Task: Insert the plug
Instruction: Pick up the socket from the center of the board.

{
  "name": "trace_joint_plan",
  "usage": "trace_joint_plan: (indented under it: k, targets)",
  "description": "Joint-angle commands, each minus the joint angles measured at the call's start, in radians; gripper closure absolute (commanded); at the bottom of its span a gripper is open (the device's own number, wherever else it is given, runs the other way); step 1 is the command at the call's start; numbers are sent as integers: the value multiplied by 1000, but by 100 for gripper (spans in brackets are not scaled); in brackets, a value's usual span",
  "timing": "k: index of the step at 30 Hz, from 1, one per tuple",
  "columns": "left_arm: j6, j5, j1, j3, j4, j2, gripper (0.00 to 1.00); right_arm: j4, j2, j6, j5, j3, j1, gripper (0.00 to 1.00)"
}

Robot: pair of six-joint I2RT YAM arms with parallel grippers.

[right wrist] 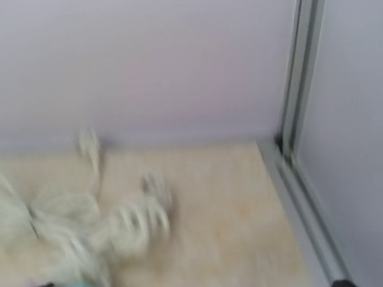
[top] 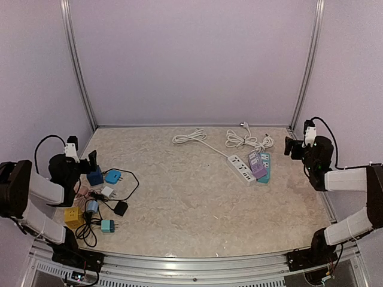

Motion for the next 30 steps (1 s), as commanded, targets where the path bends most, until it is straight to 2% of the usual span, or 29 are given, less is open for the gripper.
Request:
trace_joint_plan:
  k: [1,4,8,10,11,12,13,16,19,22,24,27,30]
  targets:
    - [-6,-1,5,16,-7,5,1,-355,-110,131,-51,163,-7,0]
    - [-5,-3,3,15,-7,5,1,-617,-103,244,-73,322,16,10]
    - [-18,-7,13,19,-13,0,1,-978,-12,301,100,550,131,12]
    - [-86,-54,47,111,-214,-53,1,-1164,61,285,193,666,215,12]
    - [-108,-57,69,192,-442,-114,1,-1247,98,285,227,723,263,11]
    - [-82,-18,92,288,-547,-146,1,-1326,142,293,254,784,291,11]
    - [-15,33,108,376,-757,-179,1,-1395,183,299,269,842,313,11]
    - [165,135,132,643,-1215,-231,1,-1545,288,314,256,988,366,11]
    - [322,222,125,831,-1588,-269,1,-1611,373,307,213,1065,407,12]
    - [428,177,82,932,-1850,-305,1,-1693,482,299,254,1154,431,16]
    - [459,131,38,956,-1963,-319,1,-1765,570,303,307,1224,433,19]
    - [463,94,-7,935,-2053,-344,1,-1842,654,308,408,1299,439,19]
    - [451,88,-24,886,-2082,-365,1,-1825,680,296,383,1296,439,22]
